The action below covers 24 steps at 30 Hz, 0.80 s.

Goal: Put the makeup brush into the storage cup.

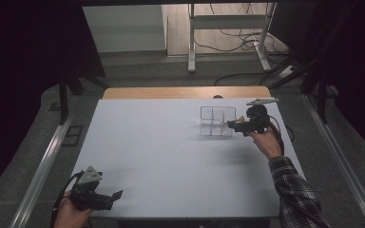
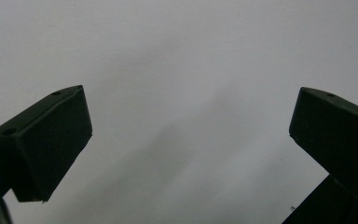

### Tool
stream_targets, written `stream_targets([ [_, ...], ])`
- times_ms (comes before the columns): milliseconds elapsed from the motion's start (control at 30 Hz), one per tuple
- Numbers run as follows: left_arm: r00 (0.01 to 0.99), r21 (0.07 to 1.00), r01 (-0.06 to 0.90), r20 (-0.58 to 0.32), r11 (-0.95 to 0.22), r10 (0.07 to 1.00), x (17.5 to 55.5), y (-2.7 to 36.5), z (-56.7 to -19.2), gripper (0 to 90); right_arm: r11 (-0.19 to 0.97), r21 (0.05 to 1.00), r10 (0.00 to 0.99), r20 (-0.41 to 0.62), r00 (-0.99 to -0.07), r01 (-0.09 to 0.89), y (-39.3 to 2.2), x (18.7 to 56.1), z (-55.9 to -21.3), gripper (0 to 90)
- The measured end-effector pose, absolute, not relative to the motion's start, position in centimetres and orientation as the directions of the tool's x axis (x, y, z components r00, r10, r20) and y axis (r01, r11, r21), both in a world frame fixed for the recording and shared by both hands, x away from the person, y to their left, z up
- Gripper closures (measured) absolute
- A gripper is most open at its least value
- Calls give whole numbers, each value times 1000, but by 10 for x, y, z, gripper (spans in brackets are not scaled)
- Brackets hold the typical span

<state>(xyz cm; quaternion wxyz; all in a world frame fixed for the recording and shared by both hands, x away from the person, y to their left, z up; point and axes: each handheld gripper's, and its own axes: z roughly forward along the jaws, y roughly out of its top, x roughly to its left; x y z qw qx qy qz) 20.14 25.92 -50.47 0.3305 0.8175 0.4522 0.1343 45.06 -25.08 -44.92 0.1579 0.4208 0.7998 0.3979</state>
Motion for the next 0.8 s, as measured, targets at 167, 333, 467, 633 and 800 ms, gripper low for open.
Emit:
stream_targets([
  [167, 556, 661, 652, -82, -373, 827, 202, 259, -505, 0, 329, 772, 792, 87, -604, 544, -250, 447, -447, 5],
  [333, 557, 660, 652, -82, -374, 826, 202, 259, -505, 0, 328, 773, 790, 91, -606, 544, -249, 445, -444, 5],
  [467, 558, 660, 652, -83, -374, 826, 202, 259, -505, 0, 331, 771, 785, 94, -612, 544, -249, 442, -443, 5],
  [633, 558, 659, 652, -81, -376, 826, 202, 258, -505, 0, 333, 771, 784, 93, -614, 543, -250, 438, -443, 5],
  [800, 559, 658, 652, -81, -377, 825, 202, 258, -505, 0, 337, 768, 782, 94, -616, 545, -251, 434, -446, 5],
])
